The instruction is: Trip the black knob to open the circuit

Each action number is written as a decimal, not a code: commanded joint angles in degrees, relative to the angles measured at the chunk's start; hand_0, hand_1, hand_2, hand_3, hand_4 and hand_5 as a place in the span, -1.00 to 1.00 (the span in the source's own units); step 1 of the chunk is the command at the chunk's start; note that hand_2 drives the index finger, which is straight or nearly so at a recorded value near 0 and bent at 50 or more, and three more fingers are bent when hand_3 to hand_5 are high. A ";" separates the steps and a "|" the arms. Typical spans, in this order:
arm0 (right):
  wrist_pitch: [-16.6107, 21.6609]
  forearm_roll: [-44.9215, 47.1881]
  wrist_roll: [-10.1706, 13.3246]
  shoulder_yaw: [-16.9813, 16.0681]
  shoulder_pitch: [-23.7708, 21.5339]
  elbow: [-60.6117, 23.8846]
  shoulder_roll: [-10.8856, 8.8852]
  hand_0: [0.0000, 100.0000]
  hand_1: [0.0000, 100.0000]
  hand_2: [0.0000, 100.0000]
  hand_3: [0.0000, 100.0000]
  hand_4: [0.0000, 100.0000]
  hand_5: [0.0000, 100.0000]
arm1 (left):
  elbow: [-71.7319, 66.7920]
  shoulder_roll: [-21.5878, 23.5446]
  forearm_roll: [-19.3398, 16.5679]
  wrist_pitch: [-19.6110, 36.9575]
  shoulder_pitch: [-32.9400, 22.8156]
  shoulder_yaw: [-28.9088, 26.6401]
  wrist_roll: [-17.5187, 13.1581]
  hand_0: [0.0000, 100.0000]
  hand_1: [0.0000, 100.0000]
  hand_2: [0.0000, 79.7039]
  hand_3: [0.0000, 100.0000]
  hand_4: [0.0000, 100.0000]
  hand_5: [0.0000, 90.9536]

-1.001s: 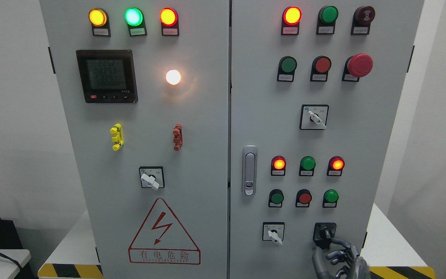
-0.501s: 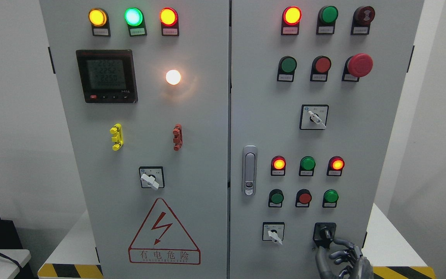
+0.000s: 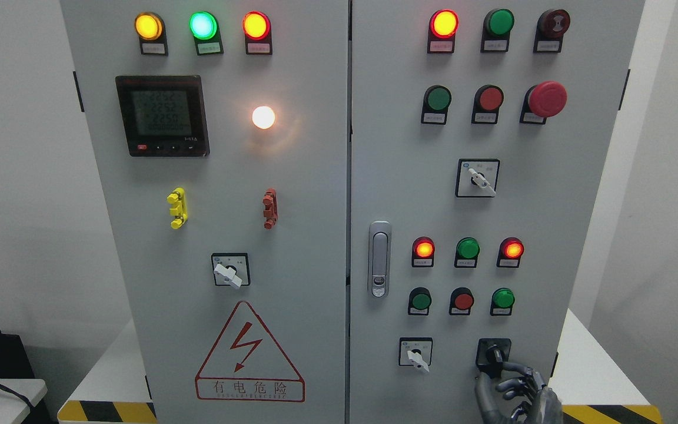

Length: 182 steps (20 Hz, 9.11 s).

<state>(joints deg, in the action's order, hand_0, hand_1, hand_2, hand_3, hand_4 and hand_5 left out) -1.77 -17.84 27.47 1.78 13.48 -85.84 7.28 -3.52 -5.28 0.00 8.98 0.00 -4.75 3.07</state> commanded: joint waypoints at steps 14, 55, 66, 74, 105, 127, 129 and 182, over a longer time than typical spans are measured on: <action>-0.07 0.00 0.04 0.41 0.40 0.15 0.01 -0.13 0.61 -0.13 0.45 0.53 0.82 | 0.00 0.01 -1.93 -0.02 0.44 0.00 0.01 -0.76 -0.22 -1.00 -1.00 -1.00 -1.00; 0.02 0.00 0.48 0.68 0.32 -0.03 0.01 -0.06 0.58 -0.04 0.52 0.56 0.82 | 0.00 0.01 -1.85 -0.02 0.44 0.00 0.01 -0.76 -0.22 -1.00 -1.00 -1.00 -1.00; 0.02 0.17 0.48 0.68 0.31 -0.02 0.01 -0.04 0.57 0.01 0.56 0.58 0.82 | 0.00 0.01 -1.93 -0.02 0.44 0.00 0.01 -0.76 -0.22 -1.00 -1.00 -1.00 -1.00; 0.10 0.26 0.48 0.59 0.40 -0.02 0.01 -0.02 0.56 0.05 0.59 0.60 0.83 | 0.00 0.01 -1.84 -0.02 0.44 0.00 0.01 -0.76 -0.22 -1.00 -1.00 -1.00 -1.00; 0.02 0.97 0.31 1.29 0.67 -0.02 0.10 -0.01 0.53 0.15 0.68 0.66 0.85 | 0.00 0.01 -1.84 -0.02 0.44 0.00 0.01 -0.76 -0.22 -1.00 -1.00 -1.00 -1.00; -0.25 3.95 0.04 1.73 0.84 0.06 0.28 -0.01 0.52 0.17 0.70 0.69 0.88 | 0.00 0.01 -1.85 -0.02 0.44 0.00 0.01 -0.76 -0.22 -1.00 -1.00 -1.00 -1.00; -0.25 3.96 0.04 1.82 0.84 0.06 0.28 -0.02 0.52 0.17 0.70 0.69 0.88 | 0.00 0.01 -1.84 -0.02 0.44 0.00 0.01 -0.76 -0.22 -1.00 -1.00 -1.00 -1.00; -3.06 8.88 -0.13 3.05 1.72 -0.11 0.45 -0.06 0.50 0.21 0.77 0.73 0.89 | 0.00 0.01 -1.93 -0.02 0.44 0.00 0.01 -0.76 -0.22 -1.00 -1.00 -1.00 -1.00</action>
<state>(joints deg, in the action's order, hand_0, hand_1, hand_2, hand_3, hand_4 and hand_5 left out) -4.54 -9.71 26.96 4.59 15.20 -85.82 7.68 -3.51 -5.28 0.00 8.98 0.00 -4.75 3.07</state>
